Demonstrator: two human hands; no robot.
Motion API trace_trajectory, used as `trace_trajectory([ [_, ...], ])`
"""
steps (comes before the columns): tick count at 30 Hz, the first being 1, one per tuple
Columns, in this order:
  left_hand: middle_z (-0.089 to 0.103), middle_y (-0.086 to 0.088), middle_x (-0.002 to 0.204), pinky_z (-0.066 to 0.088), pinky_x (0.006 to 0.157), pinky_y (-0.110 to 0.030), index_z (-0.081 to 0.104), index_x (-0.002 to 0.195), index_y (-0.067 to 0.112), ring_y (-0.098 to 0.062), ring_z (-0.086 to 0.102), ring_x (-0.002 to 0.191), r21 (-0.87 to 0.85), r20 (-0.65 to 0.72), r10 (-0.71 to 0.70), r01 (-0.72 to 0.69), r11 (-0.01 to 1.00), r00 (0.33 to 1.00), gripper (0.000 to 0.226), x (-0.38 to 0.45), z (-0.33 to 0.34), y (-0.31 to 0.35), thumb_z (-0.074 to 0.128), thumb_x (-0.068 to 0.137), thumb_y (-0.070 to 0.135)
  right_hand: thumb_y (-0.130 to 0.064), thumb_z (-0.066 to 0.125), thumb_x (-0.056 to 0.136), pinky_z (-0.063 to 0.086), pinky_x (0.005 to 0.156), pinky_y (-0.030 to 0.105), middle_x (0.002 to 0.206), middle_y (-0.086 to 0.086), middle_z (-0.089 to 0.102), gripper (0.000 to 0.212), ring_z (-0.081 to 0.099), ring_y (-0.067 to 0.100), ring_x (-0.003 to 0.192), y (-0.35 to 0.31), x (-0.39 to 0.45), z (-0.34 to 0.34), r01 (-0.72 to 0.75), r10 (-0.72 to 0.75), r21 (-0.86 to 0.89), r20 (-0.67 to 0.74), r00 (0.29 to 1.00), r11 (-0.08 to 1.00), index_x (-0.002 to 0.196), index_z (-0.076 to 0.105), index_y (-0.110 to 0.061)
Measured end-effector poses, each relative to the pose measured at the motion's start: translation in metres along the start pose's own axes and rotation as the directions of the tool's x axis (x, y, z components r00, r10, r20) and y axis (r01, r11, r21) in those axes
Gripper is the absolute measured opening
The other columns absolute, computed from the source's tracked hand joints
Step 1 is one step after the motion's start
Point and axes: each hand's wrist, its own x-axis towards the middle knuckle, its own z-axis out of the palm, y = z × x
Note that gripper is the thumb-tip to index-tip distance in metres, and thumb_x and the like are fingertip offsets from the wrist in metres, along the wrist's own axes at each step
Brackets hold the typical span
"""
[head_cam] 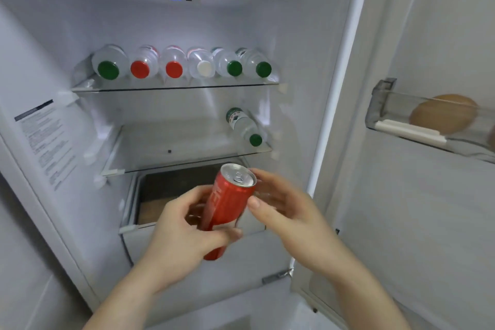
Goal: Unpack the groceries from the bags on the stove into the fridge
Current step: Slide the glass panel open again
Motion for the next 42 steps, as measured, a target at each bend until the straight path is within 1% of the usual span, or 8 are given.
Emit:
trace_trajectory([
  [4,0.076,0.011,0.107,0.058,0.084,-0.033,0.069,0.120,0.047,-0.014,0.070,0.097,0.047,0.240,0.059,-0.072,0.996,0.969,0.068,-0.017,0.028,0.020,0.099,0.059,0.037,-0.048,0.085,0.077,0.058,0.098,0.040,0.124,-0.011,0.073,0.054,0.071,0.013,0.114,0.004,-0.040,-0.013,-0.044,0.041,-0.022,-0.136,0.990,0.999,0.128,0.064,-0.046],
  [10,0.071,0.023,0.117,0.055,0.096,-0.035,0.061,0.127,0.052,-0.005,0.066,0.110,0.043,0.394,0.105,-0.133,0.990,0.913,0.075,-0.022,0.060,0.026,0.094,0.060,0.053,-0.038,0.093,0.072,0.062,0.082,0.031,0.107,-0.011,0.078,0.043,0.075,0.010,0.100,-0.001,-0.080,-0.034,-0.086,0.057,-0.070,-0.339,0.939,0.994,0.110,0.073,-0.042],
  [15,0.060,0.035,0.125,0.047,0.098,-0.025,0.056,0.129,0.056,0.007,0.056,0.118,0.256,0.305,0.145,-0.228,0.939,0.941,0.078,-0.008,0.047,0.006,0.080,0.059,0.079,-0.021,0.087,0.077,0.058,0.072,0.019,0.101,-0.015,0.078,0.038,0.075,0.007,0.092,-0.006,-0.097,-0.054,-0.068,0.013,-0.080,-0.550,0.835,0.994,0.107,0.074,-0.039],
  [20,0.052,0.030,0.128,0.045,0.097,-0.029,0.066,0.121,0.040,-0.003,0.056,0.119,0.523,0.124,0.272,-0.296,0.799,0.954,0.051,0.028,0.021,-0.028,0.084,0.075,0.051,-0.039,0.085,0.066,0.059,0.083,0.035,0.107,-0.014,0.077,0.048,0.074,0.011,0.098,-0.011,-0.102,-0.066,-0.011,-0.047,-0.086,-0.643,0.765,0.996,0.113,0.073,-0.039],
  [24,0.053,0.018,0.137,0.045,0.101,-0.033,0.065,0.127,0.035,-0.013,0.057,0.124,0.586,0.140,0.142,-0.197,0.786,0.980,0.056,0.040,0.018,-0.069,0.082,0.076,0.052,-0.044,0.083,0.062,0.058,0.083,0.030,0.109,-0.016,0.077,0.057,0.073,0.008,0.099,-0.012,-0.102,-0.072,0.011,-0.088,-0.113,-0.708,0.701,0.994,0.117,0.072,-0.036],
  [27,0.039,0.008,0.157,0.036,0.115,-0.033,0.052,0.145,0.032,-0.020,0.043,0.141,0.641,0.216,-0.028,-0.120,0.758,0.976,0.076,0.041,0.021,-0.099,0.078,0.078,0.057,-0.024,0.087,0.073,0.058,0.083,0.030,0.110,-0.016,0.076,0.048,0.072,0.008,0.100,-0.006,-0.102,-0.077,0.004,-0.094,-0.124,-0.725,0.682,0.992,0.117,0.072,-0.036],
  [33,0.007,0.004,0.172,0.018,0.127,-0.038,0.021,0.162,0.034,-0.024,0.010,0.158,0.703,0.246,-0.249,0.005,0.711,0.937,0.101,0.038,0.029,-0.147,0.068,0.080,0.067,-0.022,0.087,0.072,0.055,0.088,0.031,0.114,-0.018,0.075,0.050,0.070,0.008,0.104,0.018,-0.102,-0.080,-0.051,-0.050,-0.115,-0.734,0.677,0.992,0.116,0.071,-0.038],
  [42,0.008,0.002,0.172,0.018,0.127,-0.036,0.011,0.164,0.028,-0.025,0.011,0.158,0.762,0.266,-0.431,0.086,0.642,0.862,0.107,0.026,0.039,-0.197,0.064,0.081,0.069,-0.016,0.093,0.069,0.054,0.074,0.010,0.109,-0.017,0.075,0.052,0.069,-0.001,0.097,0.061,-0.098,-0.079,-0.230,0.104,-0.109,-0.655,0.749,0.967,0.109,0.071,-0.041],
])
